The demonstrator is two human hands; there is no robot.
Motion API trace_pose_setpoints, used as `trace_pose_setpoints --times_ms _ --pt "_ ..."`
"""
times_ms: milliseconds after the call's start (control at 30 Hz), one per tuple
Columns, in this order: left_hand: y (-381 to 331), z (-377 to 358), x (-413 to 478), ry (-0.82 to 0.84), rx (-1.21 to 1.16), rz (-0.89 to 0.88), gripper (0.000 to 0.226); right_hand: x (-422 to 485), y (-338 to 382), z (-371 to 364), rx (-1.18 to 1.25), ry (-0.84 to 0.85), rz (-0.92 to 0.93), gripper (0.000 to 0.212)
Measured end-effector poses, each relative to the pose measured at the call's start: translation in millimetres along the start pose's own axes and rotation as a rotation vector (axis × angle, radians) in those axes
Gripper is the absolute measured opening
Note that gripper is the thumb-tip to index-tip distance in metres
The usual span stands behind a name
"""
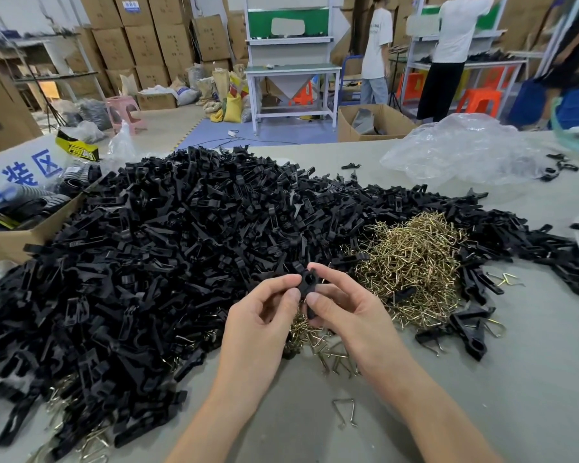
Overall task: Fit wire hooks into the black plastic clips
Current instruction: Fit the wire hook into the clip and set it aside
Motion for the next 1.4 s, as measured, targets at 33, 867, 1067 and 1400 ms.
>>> trace_pose_setpoints --times_ms 33,867,1067,1400 --pt "-1.7 1.2 -0.1 -0.012 0.020 -0.020 0.021 0.0 0.3 0.0 -0.002 0.003 -0.001 0.038" --pt "2.2 -18.0 -7.7 0.101 1.036 -0.393 0.028 3.4 16.9 31.2 0.460 -0.263 -0.069 0.023" --pt "3.3 -12.6 -3.4 0.021 0.999 -0.370 0.009 4.2 11.6 26.8 0.407 -0.211 -0.099 0.020" --pt "11.2 6.2 3.5 -0.004 0.419 -0.080 0.028 3.6 9.1 13.5 0.412 -0.095 -0.159 0.016"
Point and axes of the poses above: each hand's wrist, its own x-axis towards the middle knuckle, its own z-axis out of the back of the hand, y = z × x, the point moved 7 cm from there along x, towards the middle knuckle, and after that the axes turned 14 degrees about x, right-handed, at the moved point
